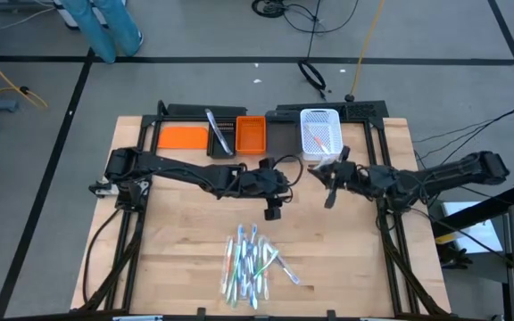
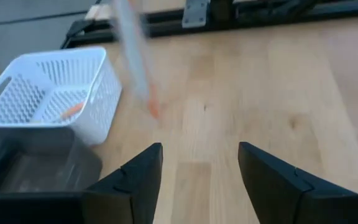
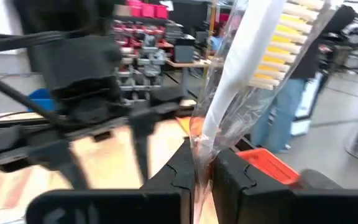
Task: Pick & Place Toothbrushes
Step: Put the orange toothbrush into the white bin
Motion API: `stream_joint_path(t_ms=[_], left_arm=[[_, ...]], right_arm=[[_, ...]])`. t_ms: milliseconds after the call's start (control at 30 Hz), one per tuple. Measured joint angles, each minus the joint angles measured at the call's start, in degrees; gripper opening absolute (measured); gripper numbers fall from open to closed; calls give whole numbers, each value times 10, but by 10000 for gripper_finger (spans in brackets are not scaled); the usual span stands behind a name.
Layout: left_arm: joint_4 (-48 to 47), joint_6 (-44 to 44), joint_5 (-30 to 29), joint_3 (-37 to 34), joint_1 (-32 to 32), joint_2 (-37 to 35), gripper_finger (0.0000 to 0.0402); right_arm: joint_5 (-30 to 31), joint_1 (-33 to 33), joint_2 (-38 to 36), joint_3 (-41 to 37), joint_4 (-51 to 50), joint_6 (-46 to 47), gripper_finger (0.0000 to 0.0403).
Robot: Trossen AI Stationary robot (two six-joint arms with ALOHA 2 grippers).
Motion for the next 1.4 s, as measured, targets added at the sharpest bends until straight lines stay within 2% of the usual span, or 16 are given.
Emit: stream_joint_path(t_ms=[367, 533, 867, 1033, 1233, 1400], left_arm=[[-37, -9, -3, 0, 0, 0, 216], [-37, -16, -3, 0, 0, -1, 216], [-38, -23, -3, 0, 0, -1, 216], [-35, -23, -3, 0, 0, -1, 216], [-31, -23, -3, 0, 0, -1, 216], [-26, -24, -3, 0, 0, -1, 216]], right_arm=[[-4, -127, -17, 19, -117, 44, 17], [-49, -192, -14, 57, -188, 54, 17], [-94, -313, -12, 102, -311, 60, 17], [-130, -373, 16, 128, -359, 59, 17], [-185, -434, 86, 178, -420, 38, 17], [-200, -472, 143, 213, -454, 9, 17]])
